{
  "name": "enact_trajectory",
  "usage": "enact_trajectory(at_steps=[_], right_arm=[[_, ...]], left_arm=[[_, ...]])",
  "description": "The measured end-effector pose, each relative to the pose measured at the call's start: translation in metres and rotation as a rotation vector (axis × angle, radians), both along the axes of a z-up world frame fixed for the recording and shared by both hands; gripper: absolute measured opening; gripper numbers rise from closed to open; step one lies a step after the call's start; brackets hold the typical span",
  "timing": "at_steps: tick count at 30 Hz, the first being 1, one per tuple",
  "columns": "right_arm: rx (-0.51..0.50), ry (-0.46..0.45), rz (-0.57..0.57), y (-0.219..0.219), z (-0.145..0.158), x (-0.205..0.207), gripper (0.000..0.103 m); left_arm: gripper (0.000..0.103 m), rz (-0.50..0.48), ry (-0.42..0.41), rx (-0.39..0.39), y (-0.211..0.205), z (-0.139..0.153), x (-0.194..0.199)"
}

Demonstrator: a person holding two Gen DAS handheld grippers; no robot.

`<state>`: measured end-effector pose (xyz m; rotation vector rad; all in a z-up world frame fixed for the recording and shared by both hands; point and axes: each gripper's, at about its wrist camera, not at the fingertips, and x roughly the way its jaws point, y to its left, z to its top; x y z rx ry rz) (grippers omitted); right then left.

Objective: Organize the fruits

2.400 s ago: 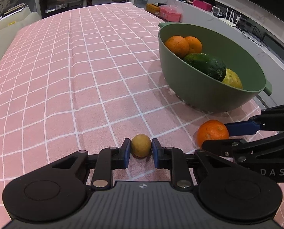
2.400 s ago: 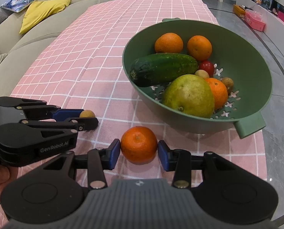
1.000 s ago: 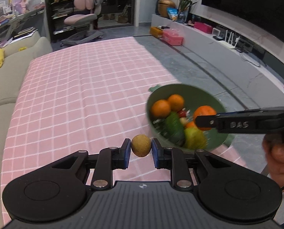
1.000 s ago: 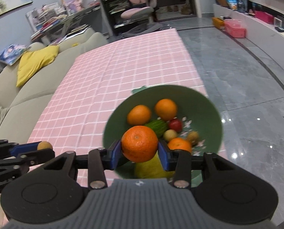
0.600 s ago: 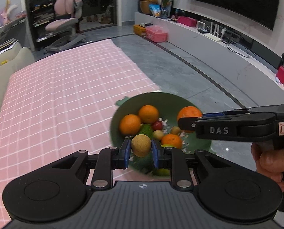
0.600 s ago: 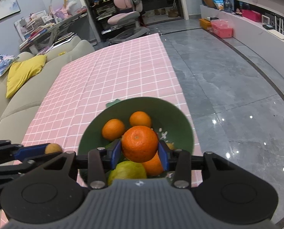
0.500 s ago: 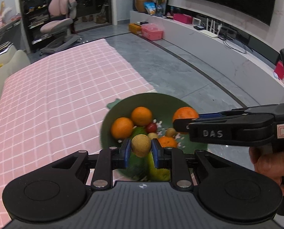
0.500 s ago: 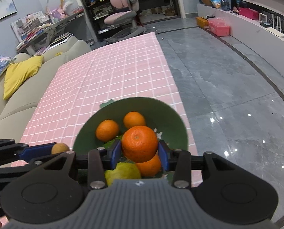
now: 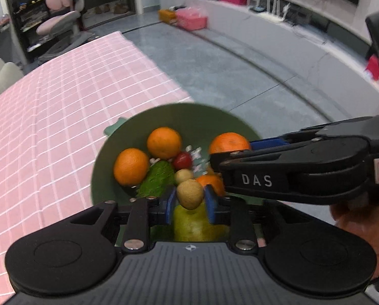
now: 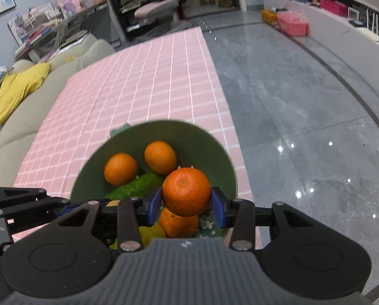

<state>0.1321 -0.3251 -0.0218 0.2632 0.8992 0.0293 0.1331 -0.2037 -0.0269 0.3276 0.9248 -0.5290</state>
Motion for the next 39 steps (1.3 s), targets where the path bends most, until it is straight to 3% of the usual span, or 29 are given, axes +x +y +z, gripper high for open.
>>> enact_trajectory(at_steps=[2,4,13,21,25,28,39], right_arm=[[-0.008,0.013,-0.009,0.001,-0.004,0.001,0.04],[-0.005,0.001,-0.004,0.003,-0.001,0.001,0.044],[-0.033,-0.006,0.013,0.008,0.012,-0.004,0.049],[-0.061,-0.024,-0.004,0.007,0.038,-0.025,0.063],[-0.11,-0.009,0.005,0.011,0.05,-0.043,0.07],[-0.138,0.015,0.036,0.015,0.055,-0.056,0.077],[-0.138,0.037,0.076,0.011,0.057,-0.083,0.077]], left_arm=[[0.067,0.01,-0.019,0.017,-0.001,0.001,-0.002],[0.082,0.014,-0.045,0.003,0.002,0.007,-0.005],[0.082,0.081,-0.013,-0.04,0.024,0.023,-0.011],[0.083,0.312,0.05,-0.116,0.063,0.052,-0.021],[0.087,0.408,0.057,-0.091,0.073,0.059,-0.031],[0.087,0.427,0.054,-0.039,0.071,0.057,-0.037],[0.087,0.435,0.043,0.006,0.055,0.055,-0.062]])
